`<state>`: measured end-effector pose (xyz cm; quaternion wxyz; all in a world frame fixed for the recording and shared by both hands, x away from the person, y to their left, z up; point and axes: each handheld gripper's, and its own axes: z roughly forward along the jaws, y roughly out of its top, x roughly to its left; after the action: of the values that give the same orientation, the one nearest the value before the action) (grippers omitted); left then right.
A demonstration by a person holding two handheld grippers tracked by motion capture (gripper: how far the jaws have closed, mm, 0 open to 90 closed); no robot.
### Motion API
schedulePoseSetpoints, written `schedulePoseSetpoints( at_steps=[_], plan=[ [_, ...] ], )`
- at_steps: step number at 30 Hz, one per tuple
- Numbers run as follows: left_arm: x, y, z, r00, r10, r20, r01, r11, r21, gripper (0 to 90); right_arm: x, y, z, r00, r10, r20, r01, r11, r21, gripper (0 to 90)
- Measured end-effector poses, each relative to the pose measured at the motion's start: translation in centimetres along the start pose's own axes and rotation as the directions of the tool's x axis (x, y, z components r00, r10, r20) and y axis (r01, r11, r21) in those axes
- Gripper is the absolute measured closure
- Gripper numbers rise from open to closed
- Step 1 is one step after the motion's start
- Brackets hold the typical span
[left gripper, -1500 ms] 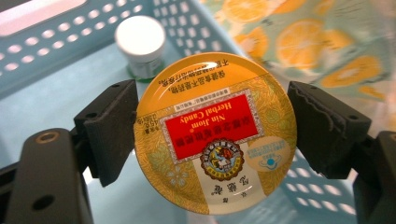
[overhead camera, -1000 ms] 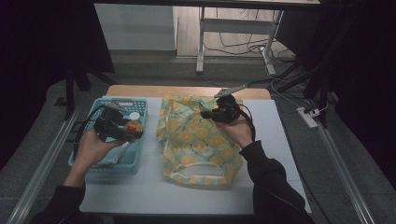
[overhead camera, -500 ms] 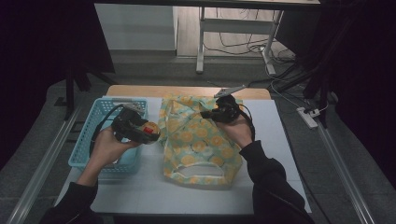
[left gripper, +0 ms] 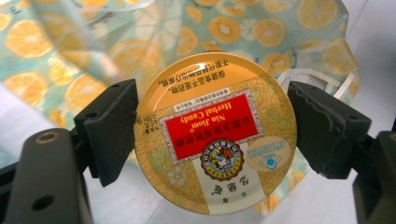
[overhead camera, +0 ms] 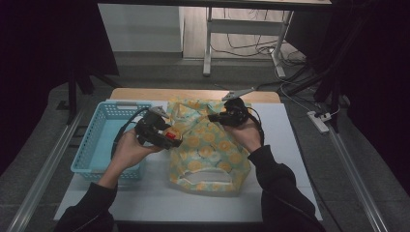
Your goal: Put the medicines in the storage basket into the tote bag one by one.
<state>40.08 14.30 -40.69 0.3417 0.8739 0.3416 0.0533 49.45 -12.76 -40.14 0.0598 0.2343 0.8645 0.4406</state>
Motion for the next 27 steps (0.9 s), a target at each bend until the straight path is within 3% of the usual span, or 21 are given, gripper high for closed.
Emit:
schedulePoseSetpoints(
  at_steps=[10, 27],
  plan=[
    [-0.9, 2.1, 3.2, 0.9988, 0.044, 0.021, -0.045, 0.9987, 0.024, 20.7, -0.6, 0.1, 0.1, 0.9999, 0.009, 0.01, -0.009, 1.0, -0.002, 90.0],
    [-0.8, 4.2, 8.1, 0.9979, 0.058, 0.027, -0.059, 0.9977, 0.032, 20.7, -1.3, 0.2, 0.6, 0.9995, 0.021, 0.023, -0.021, 1.0, 0.0, 90.0]
  ],
)
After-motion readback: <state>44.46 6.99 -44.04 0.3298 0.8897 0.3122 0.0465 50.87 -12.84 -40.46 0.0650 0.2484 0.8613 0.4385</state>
